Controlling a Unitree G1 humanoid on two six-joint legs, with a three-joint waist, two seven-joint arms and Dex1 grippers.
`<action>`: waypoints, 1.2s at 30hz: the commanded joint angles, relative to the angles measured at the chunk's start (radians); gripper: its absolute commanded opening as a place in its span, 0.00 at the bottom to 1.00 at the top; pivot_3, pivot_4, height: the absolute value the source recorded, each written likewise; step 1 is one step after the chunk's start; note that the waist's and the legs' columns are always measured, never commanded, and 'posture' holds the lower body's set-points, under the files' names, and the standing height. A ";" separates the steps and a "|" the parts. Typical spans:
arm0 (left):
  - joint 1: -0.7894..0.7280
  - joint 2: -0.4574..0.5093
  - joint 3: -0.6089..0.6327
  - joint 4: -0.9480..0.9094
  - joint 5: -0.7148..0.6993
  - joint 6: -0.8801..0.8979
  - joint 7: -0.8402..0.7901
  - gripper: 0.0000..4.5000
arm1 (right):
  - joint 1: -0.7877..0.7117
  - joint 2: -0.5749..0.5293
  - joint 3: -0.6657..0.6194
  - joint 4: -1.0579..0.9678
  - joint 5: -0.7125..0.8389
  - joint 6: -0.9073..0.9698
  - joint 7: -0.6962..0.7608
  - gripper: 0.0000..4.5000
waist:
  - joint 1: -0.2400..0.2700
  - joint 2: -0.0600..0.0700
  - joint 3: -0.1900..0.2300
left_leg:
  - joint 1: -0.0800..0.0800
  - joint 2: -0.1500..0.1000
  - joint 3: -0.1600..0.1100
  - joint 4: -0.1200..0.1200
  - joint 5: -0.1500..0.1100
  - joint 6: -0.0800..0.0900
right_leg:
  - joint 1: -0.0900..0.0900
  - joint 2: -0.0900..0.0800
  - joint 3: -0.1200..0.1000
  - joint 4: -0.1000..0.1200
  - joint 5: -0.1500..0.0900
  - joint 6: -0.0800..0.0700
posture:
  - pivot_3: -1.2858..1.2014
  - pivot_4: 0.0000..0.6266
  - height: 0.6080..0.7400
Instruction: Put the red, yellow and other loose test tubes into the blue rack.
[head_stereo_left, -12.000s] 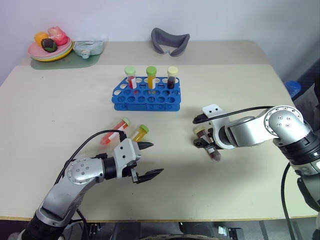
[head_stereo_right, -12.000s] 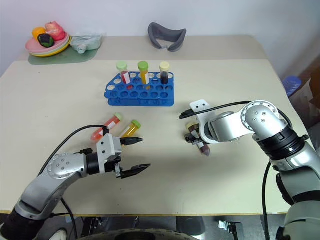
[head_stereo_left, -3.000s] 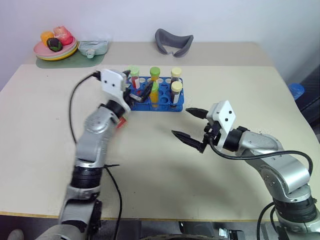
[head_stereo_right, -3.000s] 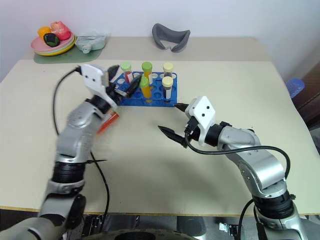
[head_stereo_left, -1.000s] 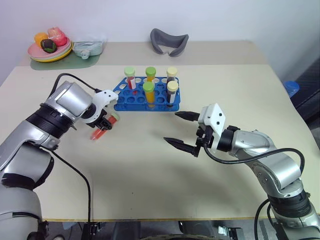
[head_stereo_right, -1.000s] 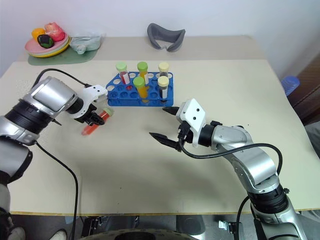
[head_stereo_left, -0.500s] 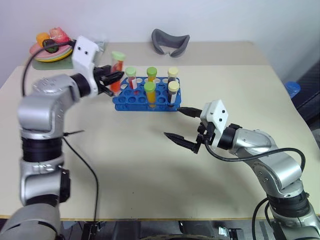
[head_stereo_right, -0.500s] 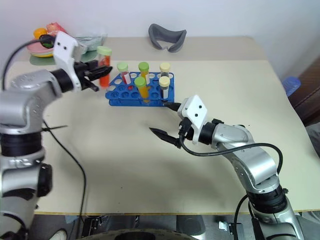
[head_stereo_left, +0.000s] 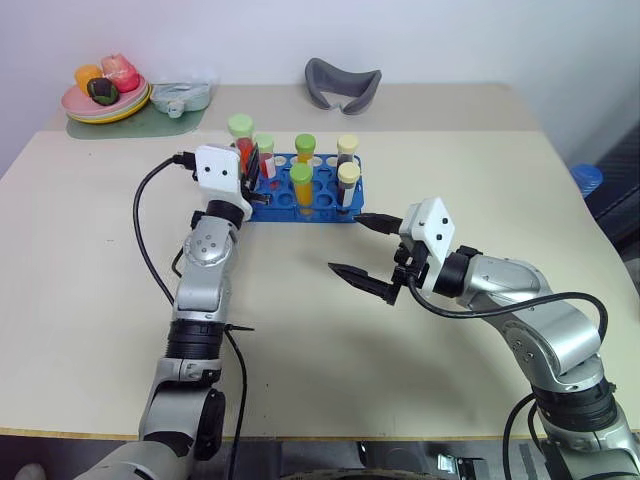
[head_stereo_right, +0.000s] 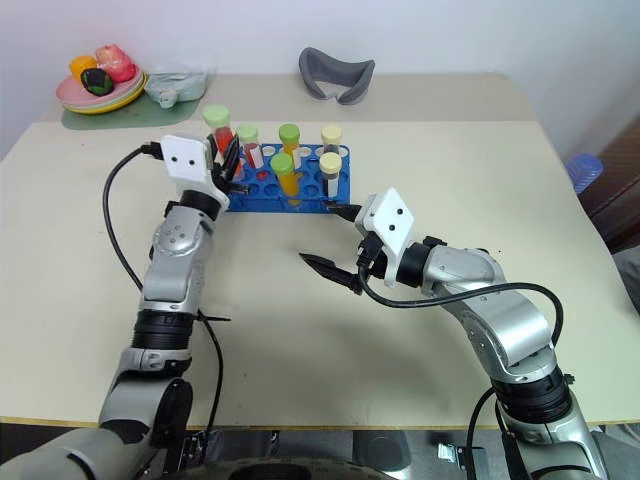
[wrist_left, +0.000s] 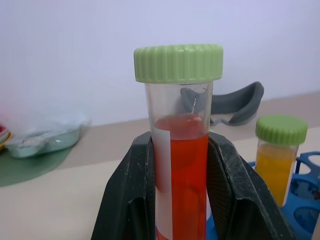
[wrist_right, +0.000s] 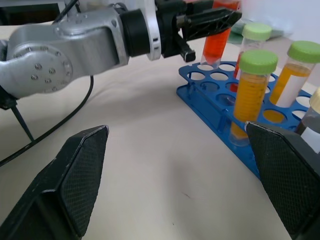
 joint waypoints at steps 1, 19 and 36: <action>-0.016 0.002 -0.010 0.013 -0.007 -0.066 -0.023 0.21 | 0.000 0.004 -0.016 -0.045 0.007 -0.002 -0.011 1.00 | -0.002 0.000 0.000 | 0.000 0.000 0.000 0.000 0.000 0.000 | 0.000 0.000 0.000 0.000 0.000 0.000 | 0.52 0.24 1.00; 0.045 -0.022 -0.024 0.037 -0.023 -0.059 -0.037 0.21 | 0.006 0.008 -0.012 -0.053 0.006 -0.005 -0.022 1.00 | -0.003 0.000 0.000 | 0.000 0.000 0.000 0.000 0.000 0.000 | 0.000 0.000 0.000 0.000 0.000 0.000 | 0.52 0.24 1.00; 0.084 -0.028 -0.048 -0.016 -0.014 -0.030 -0.028 0.21 | 0.004 0.015 -0.005 -0.047 0.002 -0.015 -0.016 1.00 | -0.003 0.001 0.000 | 0.001 0.000 0.000 -0.001 0.000 0.000 | 0.001 0.000 0.000 0.000 0.000 0.000 | 0.52 0.24 1.00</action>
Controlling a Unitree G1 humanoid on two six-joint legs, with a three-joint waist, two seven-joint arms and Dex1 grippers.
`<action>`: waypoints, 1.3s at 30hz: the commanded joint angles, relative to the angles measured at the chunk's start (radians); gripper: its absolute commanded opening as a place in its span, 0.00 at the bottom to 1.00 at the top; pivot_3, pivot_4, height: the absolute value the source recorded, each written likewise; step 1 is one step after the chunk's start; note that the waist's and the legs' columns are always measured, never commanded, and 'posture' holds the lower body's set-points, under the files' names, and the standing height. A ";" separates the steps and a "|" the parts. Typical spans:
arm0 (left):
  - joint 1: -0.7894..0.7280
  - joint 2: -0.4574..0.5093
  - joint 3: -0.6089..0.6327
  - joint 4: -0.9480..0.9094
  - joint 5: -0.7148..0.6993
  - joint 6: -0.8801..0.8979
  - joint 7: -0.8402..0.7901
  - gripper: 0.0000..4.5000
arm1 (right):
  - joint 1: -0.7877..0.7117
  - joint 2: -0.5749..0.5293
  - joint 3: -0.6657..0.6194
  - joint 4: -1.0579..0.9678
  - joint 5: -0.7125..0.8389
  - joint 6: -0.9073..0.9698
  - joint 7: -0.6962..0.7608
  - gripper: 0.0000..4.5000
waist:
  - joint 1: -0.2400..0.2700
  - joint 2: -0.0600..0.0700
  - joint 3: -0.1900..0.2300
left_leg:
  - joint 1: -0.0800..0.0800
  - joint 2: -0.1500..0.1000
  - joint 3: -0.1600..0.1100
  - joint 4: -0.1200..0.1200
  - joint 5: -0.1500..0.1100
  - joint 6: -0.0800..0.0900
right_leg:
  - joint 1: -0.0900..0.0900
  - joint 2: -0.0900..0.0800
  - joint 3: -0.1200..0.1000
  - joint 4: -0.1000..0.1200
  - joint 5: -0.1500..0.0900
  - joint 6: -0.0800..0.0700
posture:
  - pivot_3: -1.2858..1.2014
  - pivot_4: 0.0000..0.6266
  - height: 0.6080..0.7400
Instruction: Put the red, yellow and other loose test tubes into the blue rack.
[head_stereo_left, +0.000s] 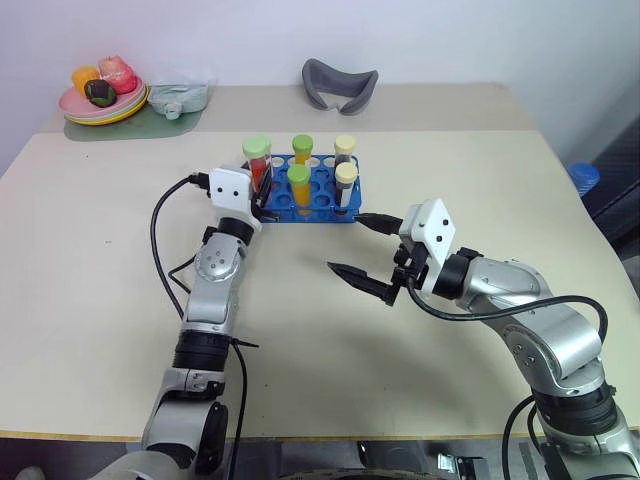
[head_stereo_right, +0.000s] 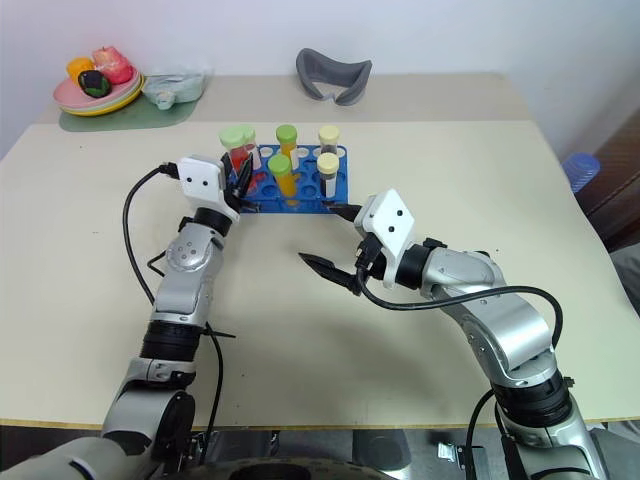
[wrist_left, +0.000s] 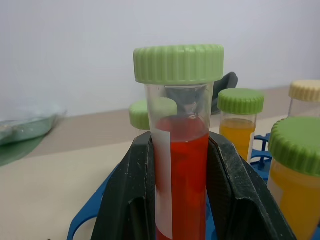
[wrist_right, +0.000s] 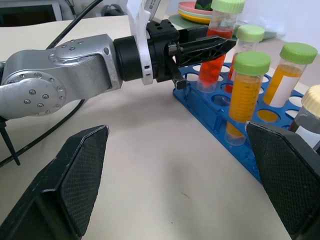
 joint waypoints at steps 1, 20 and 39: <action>0.014 -0.004 -0.011 -0.017 0.008 0.006 0.005 0.21 | -0.005 0.008 -0.005 -0.025 0.002 -0.020 0.003 1.00 | 0.000 0.000 0.000 | 0.000 0.000 0.000 0.000 0.000 0.000 | 0.000 0.000 0.000 0.000 0.000 0.000 | 0.52 0.24 1.00; 0.110 0.119 0.084 -0.321 -0.149 0.162 -0.110 0.70 | 0.023 -0.069 -0.108 -0.008 0.011 -0.017 0.037 1.00 | -0.001 0.000 0.000 | 0.000 0.000 0.000 -0.001 0.000 0.000 | 0.000 0.000 0.000 0.000 0.000 0.000 | 0.52 0.24 1.00; 0.648 0.540 0.416 -0.515 -0.336 0.364 -0.447 0.70 | 0.227 -0.231 -0.385 0.318 -0.079 -0.187 0.139 1.00 | 0.003 0.000 0.000 | 0.003 0.001 0.001 -0.003 -0.002 0.003 | 0.005 0.000 0.000 -0.004 0.000 -0.001 | 0.52 0.24 1.00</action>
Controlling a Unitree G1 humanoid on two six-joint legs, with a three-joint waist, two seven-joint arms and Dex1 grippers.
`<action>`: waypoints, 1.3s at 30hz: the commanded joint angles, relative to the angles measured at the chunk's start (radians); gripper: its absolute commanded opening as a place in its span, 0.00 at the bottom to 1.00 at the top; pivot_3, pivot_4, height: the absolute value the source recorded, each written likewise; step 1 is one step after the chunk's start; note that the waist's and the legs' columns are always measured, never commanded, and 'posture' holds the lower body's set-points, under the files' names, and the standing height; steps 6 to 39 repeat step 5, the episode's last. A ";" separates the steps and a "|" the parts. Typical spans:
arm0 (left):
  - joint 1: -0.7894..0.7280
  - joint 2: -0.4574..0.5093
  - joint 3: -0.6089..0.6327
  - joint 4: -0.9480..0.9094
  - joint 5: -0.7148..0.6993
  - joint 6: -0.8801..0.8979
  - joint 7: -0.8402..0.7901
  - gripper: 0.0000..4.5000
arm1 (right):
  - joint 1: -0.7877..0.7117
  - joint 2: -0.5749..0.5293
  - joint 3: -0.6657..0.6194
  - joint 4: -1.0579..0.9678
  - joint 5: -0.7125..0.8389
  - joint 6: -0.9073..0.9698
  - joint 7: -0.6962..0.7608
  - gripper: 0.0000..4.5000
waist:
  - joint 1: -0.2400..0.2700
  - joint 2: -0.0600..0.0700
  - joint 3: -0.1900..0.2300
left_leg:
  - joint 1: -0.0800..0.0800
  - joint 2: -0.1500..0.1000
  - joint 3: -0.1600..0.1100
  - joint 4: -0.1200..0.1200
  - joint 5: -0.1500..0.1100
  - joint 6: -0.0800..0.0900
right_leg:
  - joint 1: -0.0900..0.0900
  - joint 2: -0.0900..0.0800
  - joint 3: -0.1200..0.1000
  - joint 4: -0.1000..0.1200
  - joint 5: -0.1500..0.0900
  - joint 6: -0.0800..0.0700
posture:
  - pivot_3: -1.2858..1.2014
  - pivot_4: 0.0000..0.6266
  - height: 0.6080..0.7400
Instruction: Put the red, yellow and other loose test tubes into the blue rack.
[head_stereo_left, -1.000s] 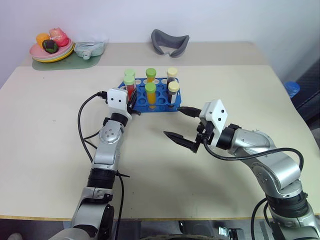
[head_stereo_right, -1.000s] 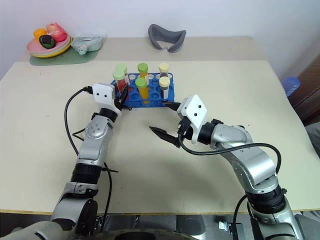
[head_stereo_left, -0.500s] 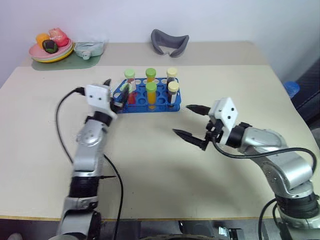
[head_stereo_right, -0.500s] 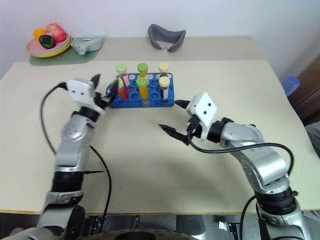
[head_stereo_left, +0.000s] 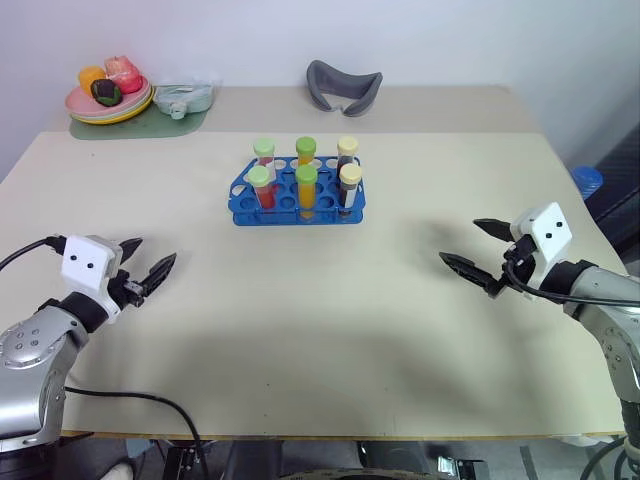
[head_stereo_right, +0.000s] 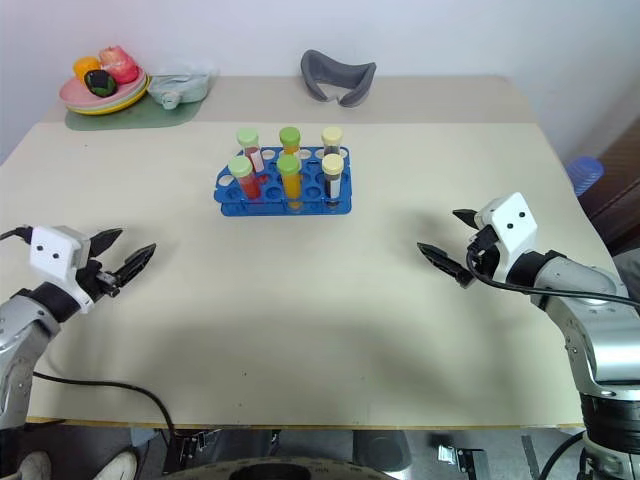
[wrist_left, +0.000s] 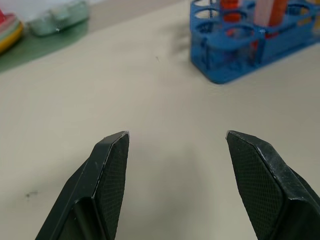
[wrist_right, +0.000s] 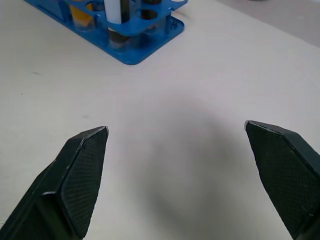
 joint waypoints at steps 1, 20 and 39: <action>0.036 -0.013 0.045 -0.056 -0.007 0.001 0.024 0.70 | -0.002 -0.001 -0.008 0.020 -0.012 -0.045 0.014 1.00 | -0.002 0.000 0.000 | 0.000 0.000 0.000 0.000 0.000 0.000 | 0.000 0.000 0.000 0.000 0.000 0.000 | 0.52 0.24 1.00; 0.071 -0.049 0.035 -0.110 -0.004 0.018 0.061 0.70 | -0.021 0.011 0.011 0.050 -0.019 -0.061 0.024 1.00 | -0.005 0.000 0.000 | 0.001 0.000 0.000 -0.001 0.000 0.000 | 0.000 0.000 0.000 0.000 0.000 0.000 | 0.52 0.24 1.00; 0.071 -0.049 0.035 -0.110 -0.004 0.018 0.061 0.70 | -0.021 0.011 0.011 0.050 -0.019 -0.061 0.024 1.00 | -0.005 0.000 0.000 | 0.001 0.000 0.000 -0.001 0.000 0.000 | 0.000 0.000 0.000 0.000 0.000 0.000 | 0.52 0.24 1.00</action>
